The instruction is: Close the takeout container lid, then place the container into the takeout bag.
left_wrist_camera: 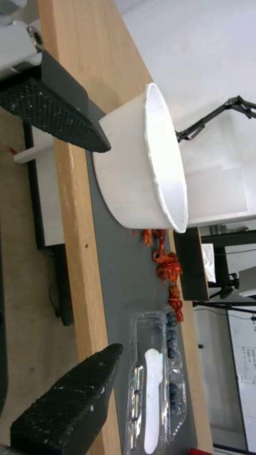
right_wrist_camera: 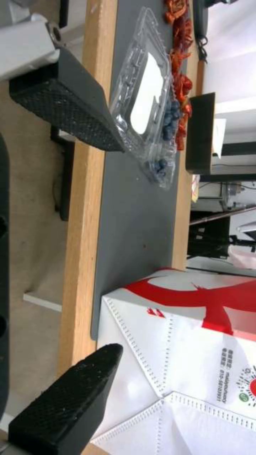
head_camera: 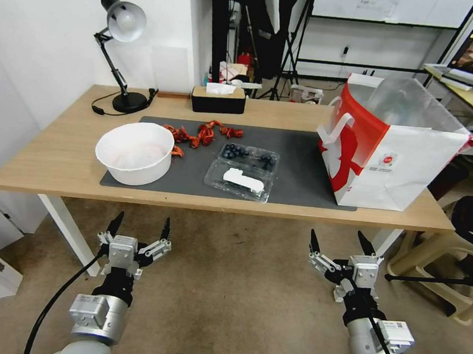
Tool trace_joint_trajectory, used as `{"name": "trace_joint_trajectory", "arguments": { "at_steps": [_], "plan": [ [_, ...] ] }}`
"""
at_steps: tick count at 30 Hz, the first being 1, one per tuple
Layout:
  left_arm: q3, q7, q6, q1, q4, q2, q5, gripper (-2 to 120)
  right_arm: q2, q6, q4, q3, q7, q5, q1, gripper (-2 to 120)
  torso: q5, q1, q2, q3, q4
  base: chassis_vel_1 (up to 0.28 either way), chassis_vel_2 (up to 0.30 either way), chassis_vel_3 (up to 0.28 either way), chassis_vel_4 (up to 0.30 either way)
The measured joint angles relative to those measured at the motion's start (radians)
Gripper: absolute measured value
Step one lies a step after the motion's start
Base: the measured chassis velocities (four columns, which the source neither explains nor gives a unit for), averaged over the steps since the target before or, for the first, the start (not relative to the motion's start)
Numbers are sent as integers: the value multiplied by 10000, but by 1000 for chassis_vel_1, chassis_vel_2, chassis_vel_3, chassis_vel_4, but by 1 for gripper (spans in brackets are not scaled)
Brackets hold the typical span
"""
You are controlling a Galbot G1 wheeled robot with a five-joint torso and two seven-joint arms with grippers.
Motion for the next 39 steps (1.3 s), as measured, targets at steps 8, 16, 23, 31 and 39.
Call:
{"name": "trace_joint_trajectory", "arguments": {
  "at_steps": [8, 16, 23, 31, 39],
  "plan": [
    [0, 0, 0, 0, 0, 0, 0, 100, 0, 0, 0, 0, 0, 0, 0, 100, 0, 0, 0, 0, 0, 0, 0, 0, 0],
    [0, 0, 0, 0, 0, 0, 0, 100, 0, 0, 0, 0, 0, 0, 0, 100, 0, 0, 0, 0, 0, 0, 0, 0, 0],
    [0, 0, 0, 0, 0, 0, 0, 100, 0, 0, 0, 0, 0, 0, 0, 100, 0, 0, 0, 0, 0, 0, 0, 0, 0],
    [860, -1350, 45, -494, -109, 837, -915, 100, 774, 80, 468, -12, -626, -776, -558, 100, 0, 0, 0, 0, 0, 0, 0, 0, 0],
    [2364, -3730, 162, -1339, -321, 2295, -2537, 100, 843, 90, 403, 18, -559, -709, -544, 100, -1, 0, 0, 1, 0, 0, 0, 0, 0]
  ]
}}
